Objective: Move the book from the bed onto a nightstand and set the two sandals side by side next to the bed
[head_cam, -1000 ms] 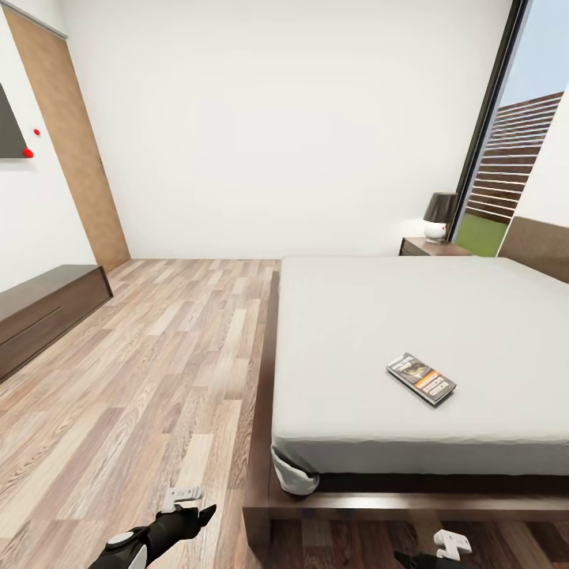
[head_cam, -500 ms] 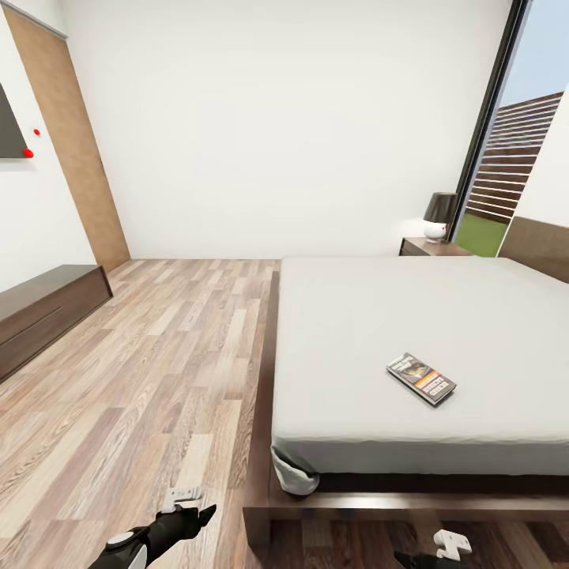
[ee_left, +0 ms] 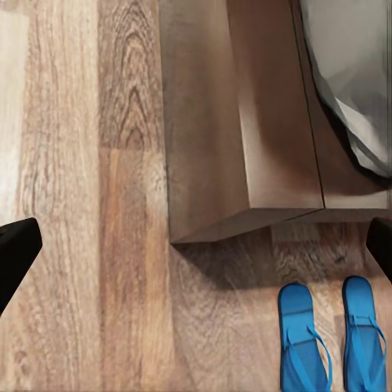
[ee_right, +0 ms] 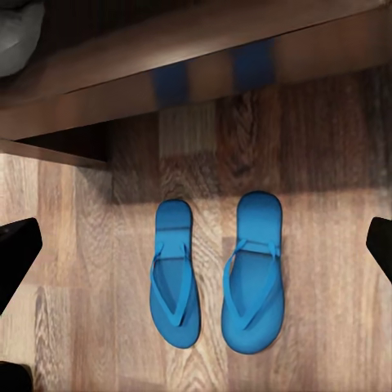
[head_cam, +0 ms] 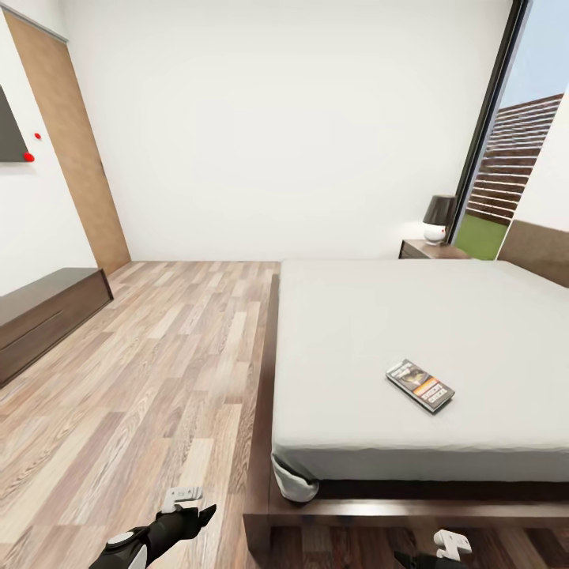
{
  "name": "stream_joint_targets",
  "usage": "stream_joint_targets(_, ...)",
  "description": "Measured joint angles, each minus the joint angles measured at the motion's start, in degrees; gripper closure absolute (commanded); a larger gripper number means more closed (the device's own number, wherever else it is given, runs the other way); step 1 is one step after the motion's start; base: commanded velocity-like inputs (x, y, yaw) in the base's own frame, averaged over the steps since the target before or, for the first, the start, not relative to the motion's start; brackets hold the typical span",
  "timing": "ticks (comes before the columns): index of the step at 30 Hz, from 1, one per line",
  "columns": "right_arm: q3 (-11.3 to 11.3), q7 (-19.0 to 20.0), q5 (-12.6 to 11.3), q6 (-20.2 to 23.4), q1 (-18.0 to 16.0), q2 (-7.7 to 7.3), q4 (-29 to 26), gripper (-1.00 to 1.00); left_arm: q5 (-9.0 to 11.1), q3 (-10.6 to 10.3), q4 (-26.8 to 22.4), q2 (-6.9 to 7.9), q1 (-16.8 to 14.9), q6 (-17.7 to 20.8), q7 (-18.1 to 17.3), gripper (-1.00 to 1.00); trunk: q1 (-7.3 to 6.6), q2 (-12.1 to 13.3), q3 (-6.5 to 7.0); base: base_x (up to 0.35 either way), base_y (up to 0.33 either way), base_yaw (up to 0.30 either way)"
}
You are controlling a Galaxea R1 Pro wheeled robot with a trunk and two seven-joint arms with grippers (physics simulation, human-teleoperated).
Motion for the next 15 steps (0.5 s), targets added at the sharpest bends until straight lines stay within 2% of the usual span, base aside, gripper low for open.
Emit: stream_joint_targets(15,0.0,0.0,0.1,0.0,0.0,0.0,0.0,-1.0,-0.1,0.0,0.0,-0.63,0.0,0.0,0.0,-1.0,-3.29,6.0,2.69,0.0,0.0,0.0)
